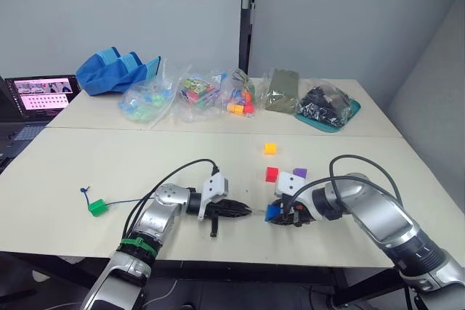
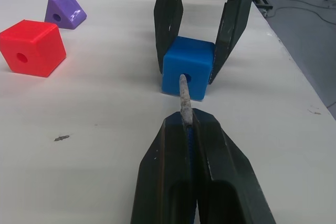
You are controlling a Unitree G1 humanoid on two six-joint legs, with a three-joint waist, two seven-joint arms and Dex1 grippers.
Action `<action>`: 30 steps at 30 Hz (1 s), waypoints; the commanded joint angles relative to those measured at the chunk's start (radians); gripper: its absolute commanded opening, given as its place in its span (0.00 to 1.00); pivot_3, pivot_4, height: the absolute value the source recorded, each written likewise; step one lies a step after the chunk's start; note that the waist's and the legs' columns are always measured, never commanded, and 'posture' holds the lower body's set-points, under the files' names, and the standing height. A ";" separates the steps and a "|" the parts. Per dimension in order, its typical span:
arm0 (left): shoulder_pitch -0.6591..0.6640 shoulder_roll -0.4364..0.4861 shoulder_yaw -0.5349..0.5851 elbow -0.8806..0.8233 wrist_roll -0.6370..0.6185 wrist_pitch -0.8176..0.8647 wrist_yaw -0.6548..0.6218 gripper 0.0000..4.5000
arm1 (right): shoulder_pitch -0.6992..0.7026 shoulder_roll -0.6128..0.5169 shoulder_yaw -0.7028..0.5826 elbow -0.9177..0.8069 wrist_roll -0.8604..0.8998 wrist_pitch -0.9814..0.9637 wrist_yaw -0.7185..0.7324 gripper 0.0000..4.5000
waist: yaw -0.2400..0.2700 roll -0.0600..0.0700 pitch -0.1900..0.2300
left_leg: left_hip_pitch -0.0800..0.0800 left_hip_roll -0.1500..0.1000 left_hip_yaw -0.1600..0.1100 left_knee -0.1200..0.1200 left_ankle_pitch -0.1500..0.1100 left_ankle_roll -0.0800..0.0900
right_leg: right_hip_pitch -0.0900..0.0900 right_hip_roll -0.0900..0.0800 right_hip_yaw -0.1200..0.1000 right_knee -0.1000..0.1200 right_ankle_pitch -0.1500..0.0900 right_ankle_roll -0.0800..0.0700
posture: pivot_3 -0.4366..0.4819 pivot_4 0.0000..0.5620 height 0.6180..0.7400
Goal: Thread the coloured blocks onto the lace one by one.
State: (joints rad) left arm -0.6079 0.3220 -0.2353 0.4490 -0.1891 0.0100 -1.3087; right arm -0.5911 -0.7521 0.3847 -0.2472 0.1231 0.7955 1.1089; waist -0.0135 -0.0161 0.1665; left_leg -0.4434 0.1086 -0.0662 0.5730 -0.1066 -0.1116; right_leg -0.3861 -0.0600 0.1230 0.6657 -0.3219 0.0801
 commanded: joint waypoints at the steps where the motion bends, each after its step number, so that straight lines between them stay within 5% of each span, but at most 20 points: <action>1: -0.024 -0.025 -0.001 0.003 -0.008 -0.023 -0.001 0.00 | -0.016 0.000 -0.012 -0.016 0.008 -0.015 -0.002 0.26 | 0.000 0.000 0.000 | 0.000 0.000 0.000 0.000 0.000 0.000 | 0.000 0.000 0.000 0.000 0.000 0.000 | 0.48 0.27 1.00; 12: -0.051 -0.052 -0.051 0.047 0.064 -0.063 -0.001 0.00 | -0.015 0.022 -0.003 -0.027 0.009 -0.008 -0.017 0.26 | -0.001 0.000 0.000 | 0.000 0.000 0.000 0.000 0.000 0.000 | 0.000 0.000 0.000 0.000 0.000 0.000 | 0.48 0.27 1.00; 21: -0.033 0.022 0.008 -0.020 0.071 -0.088 0.069 0.66 | 0.004 0.023 0.002 -0.036 0.010 -0.009 -0.019 0.26 | -0.003 0.000 0.000 | 0.000 0.000 0.000 0.000 0.000 0.000 | 0.000 0.000 0.000 0.000 0.000 0.000 | 0.48 0.27 1.00; 26: -0.015 0.096 0.020 -0.073 0.054 -0.063 0.053 0.66 | 0.000 0.030 0.012 -0.025 0.009 -0.018 -0.019 0.26 | -0.002 0.000 0.000 | 0.000 0.000 0.000 0.000 0.000 0.000 | 0.000 0.000 0.000 0.001 0.000 0.000 | 0.48 0.27 1.00; 30: 0.008 0.125 0.000 -0.087 0.053 -0.056 0.015 0.41 | -0.007 0.037 0.020 -0.015 0.005 -0.027 -0.016 0.26 | -0.002 0.000 0.000 | 0.000 0.000 0.000 0.000 0.000 0.000 | 0.000 0.000 0.000 0.000 0.000 0.000 | 0.48 0.27 1.00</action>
State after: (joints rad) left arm -0.6072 0.4417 -0.2268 0.3986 -0.1226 -0.0448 -1.2756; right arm -0.5848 -0.7212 0.3925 -0.2502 0.1235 0.7867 1.0882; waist -0.0152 -0.0161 0.1664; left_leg -0.4432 0.1086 -0.0663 0.5729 -0.1066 -0.1116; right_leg -0.3861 -0.0599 0.1229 0.6661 -0.3219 0.0801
